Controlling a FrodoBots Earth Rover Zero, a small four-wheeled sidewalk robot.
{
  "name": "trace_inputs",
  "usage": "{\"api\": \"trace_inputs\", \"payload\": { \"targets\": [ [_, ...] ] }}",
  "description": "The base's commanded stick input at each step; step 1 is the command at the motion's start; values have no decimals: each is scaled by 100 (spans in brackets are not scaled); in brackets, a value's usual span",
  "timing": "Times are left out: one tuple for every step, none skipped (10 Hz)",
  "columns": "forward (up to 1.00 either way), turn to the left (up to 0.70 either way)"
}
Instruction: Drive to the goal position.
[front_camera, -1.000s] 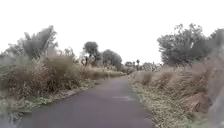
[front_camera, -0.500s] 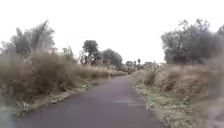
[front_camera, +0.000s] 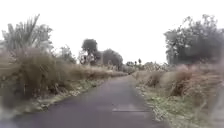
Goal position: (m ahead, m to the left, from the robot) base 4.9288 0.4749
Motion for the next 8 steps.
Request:
{"api": "trace_inputs", "payload": {
  "targets": [
    [85,-17],
    [85,0],
    [85,0],
    [85,0],
    [85,0],
    [85,0],
    [85,0],
    [85,0]
  ]
}}
